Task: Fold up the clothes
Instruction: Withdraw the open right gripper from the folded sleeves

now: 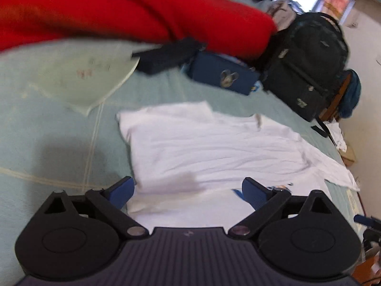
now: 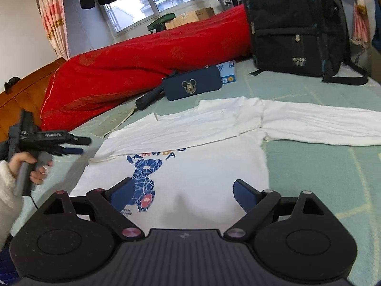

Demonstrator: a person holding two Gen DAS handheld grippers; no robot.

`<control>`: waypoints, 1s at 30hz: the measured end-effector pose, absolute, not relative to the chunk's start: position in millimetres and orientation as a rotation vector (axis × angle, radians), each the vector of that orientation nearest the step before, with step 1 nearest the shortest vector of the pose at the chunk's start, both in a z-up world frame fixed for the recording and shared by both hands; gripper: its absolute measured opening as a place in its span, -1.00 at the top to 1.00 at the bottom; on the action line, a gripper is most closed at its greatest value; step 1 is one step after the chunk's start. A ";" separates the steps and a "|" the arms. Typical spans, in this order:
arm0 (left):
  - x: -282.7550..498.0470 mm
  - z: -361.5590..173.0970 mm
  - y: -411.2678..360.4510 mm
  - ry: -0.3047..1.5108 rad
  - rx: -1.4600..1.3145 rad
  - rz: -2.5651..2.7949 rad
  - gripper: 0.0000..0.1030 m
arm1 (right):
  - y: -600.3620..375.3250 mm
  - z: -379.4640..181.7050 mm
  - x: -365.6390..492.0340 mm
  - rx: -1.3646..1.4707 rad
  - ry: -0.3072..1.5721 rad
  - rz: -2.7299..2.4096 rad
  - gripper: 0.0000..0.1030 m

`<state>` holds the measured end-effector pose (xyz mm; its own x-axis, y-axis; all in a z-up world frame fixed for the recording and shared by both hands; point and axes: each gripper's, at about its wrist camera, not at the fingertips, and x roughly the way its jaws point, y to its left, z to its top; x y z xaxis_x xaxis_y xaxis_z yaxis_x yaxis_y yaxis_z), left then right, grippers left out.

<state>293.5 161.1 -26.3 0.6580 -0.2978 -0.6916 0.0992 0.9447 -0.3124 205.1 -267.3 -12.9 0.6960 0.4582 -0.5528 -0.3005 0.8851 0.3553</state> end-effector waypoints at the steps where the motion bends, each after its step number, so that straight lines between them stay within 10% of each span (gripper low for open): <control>1: 284.6 -20.2 151.5 0.818 -0.213 -0.235 -0.90 | -267.7 -12.2 200.2 0.241 0.680 0.425 -0.81; 10: 178.3 -25.2 44.4 0.662 0.293 -0.282 -0.93 | -233.6 -41.9 172.6 0.105 0.720 0.464 -0.85; 30: 81.5 -64.4 33.4 0.679 0.190 -0.103 -0.95 | -241.4 -84.6 103.1 0.023 0.643 0.435 -1.00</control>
